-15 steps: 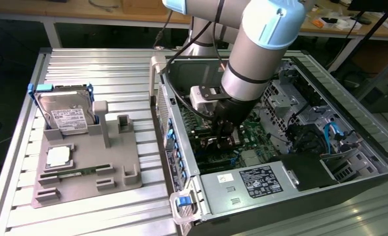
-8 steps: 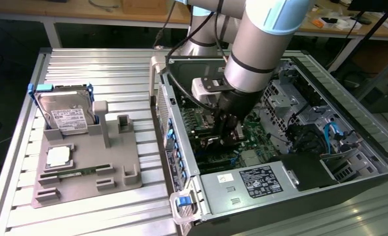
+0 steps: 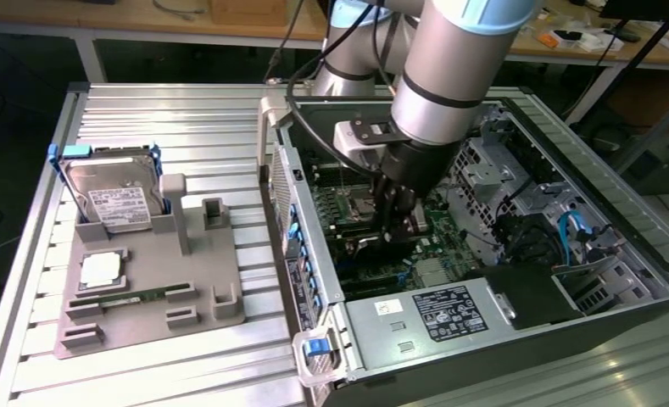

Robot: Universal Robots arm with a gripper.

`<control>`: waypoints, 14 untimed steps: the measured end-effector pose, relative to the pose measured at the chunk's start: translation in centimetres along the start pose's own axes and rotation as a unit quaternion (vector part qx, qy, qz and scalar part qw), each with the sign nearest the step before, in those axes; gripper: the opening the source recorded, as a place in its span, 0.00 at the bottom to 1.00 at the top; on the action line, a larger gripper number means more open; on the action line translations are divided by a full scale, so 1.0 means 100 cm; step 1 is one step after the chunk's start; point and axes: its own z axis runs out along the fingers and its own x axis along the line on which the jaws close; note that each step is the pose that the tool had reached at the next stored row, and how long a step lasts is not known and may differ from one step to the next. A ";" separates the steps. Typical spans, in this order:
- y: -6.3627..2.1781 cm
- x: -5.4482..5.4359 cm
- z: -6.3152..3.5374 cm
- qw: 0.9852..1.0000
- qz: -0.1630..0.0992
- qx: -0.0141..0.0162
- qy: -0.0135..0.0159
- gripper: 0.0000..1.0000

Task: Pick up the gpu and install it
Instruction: 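Insert the gpu into the slot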

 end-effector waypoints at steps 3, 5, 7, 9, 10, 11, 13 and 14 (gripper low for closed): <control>0.0000 0.000 -0.0026 1.000 0.000 0.001 0.002 0.26; 0.0000 0.000 -0.0029 1.000 0.000 0.002 0.005 0.14; 0.0000 0.000 -0.0029 1.000 0.000 0.001 0.006 0.11; 0.0000 0.000 -0.0030 1.000 0.000 0.001 0.006 0.11; 0.0000 0.000 -0.0030 1.000 0.000 0.001 0.006 0.11; 0.0000 0.000 -0.0030 1.000 0.000 0.001 0.006 0.11; 0.0000 0.000 -0.0030 1.000 0.000 0.001 0.006 0.11; 0.0000 0.000 -0.0030 1.000 0.000 0.001 0.006 0.11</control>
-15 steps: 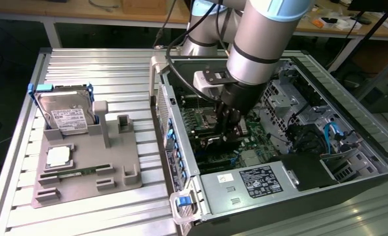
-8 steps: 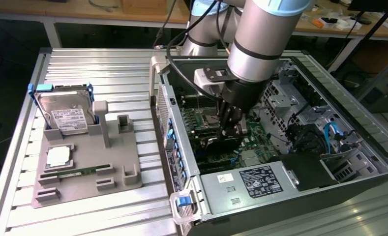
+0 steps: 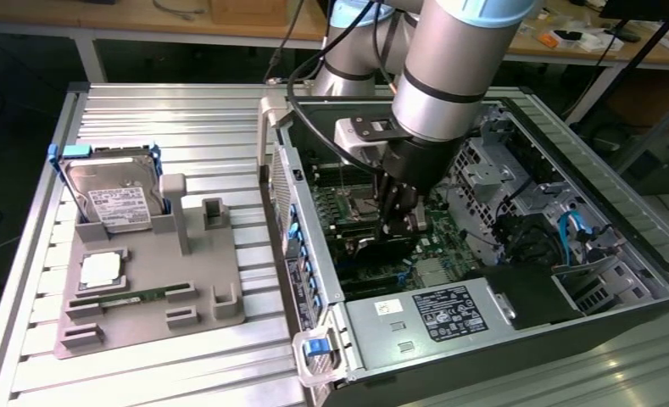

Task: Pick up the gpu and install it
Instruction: 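Insert the gpu into the slot, then press down on the gpu until it lock into place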

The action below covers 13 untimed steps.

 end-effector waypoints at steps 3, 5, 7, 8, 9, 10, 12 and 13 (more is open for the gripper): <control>0.0000 0.000 0.0000 1.000 0.000 0.000 0.000 0.11; 0.0000 0.000 0.0000 1.000 0.000 0.000 0.000 0.11; 0.0043 0.000 0.0000 1.000 0.000 0.000 0.000 0.11; 0.0101 -0.002 0.0000 1.000 0.000 0.000 0.000 0.11; 0.0133 -0.003 0.0001 1.000 0.000 0.000 0.000 0.11; 0.0164 -0.003 0.0003 1.000 0.000 0.000 0.000 0.11; 0.0222 -0.005 0.0014 1.000 0.000 0.000 0.000 0.11; 0.0249 -0.005 0.0023 1.000 0.000 0.000 0.000 0.11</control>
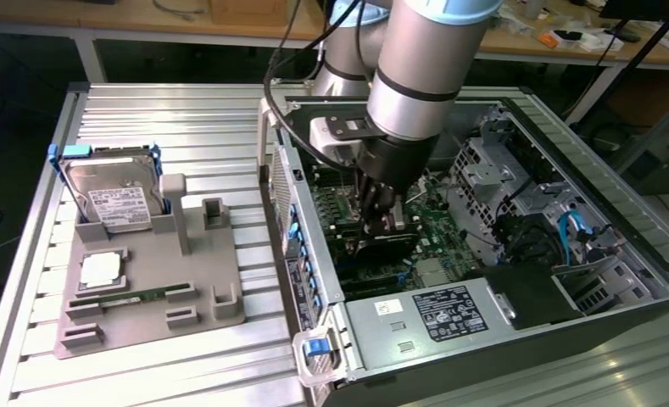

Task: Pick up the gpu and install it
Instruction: 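Press down on the gpu until it lock into place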

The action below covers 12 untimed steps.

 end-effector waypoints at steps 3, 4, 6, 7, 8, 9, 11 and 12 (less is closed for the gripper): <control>0.0079 -0.001 0.0044 1.000 0.001 0.000 0.000 0.11; 0.0096 -0.001 0.0057 1.000 0.002 0.000 0.000 0.11; 0.0122 -0.004 0.0069 1.000 0.003 0.000 0.000 0.11; 0.0128 -0.005 0.0074 1.000 0.004 0.000 0.000 0.11; 0.0137 -0.006 0.0076 1.000 0.004 0.000 0.000 0.11; 0.0153 -0.007 0.0078 1.000 0.004 0.000 0.000 0.11; 0.0211 -0.007 0.0079 1.000 0.005 0.000 0.000 0.11; 0.0240 -0.007 0.0080 1.000 0.005 0.000 0.000 0.11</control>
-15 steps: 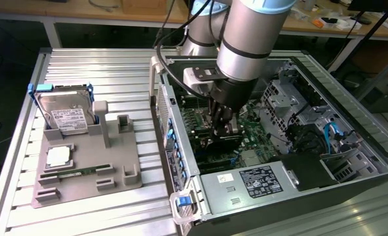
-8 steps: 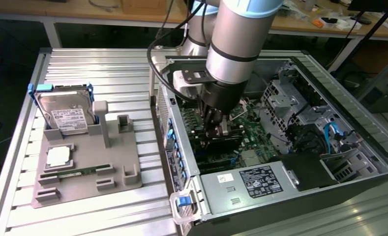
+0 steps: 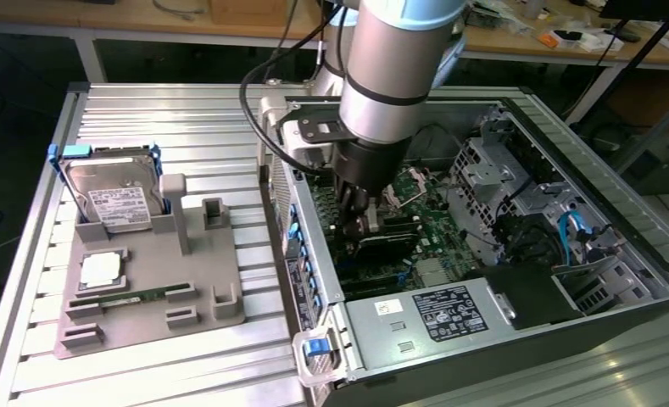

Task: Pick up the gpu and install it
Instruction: 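Press down on the gpu until it lock into place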

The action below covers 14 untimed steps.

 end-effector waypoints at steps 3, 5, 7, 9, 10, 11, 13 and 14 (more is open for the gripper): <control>0.0052 0.000 0.0001 1.000 0.000 0.000 0.000 0.11; 0.0059 0.000 0.0002 1.000 0.000 0.000 0.000 0.11; 0.0068 0.000 0.0050 1.000 0.000 0.000 0.000 0.11; 0.0070 0.000 0.0059 1.000 0.000 0.000 0.000 0.11; 0.0070 0.000 0.0062 1.000 0.000 0.000 0.000 0.11; 0.0070 0.000 0.0062 1.000 0.000 0.000 0.000 0.11; 0.0071 0.000 0.0070 1.000 0.000 0.000 0.000 0.11; 0.0072 0.000 0.0078 1.000 0.000 0.000 0.001 0.11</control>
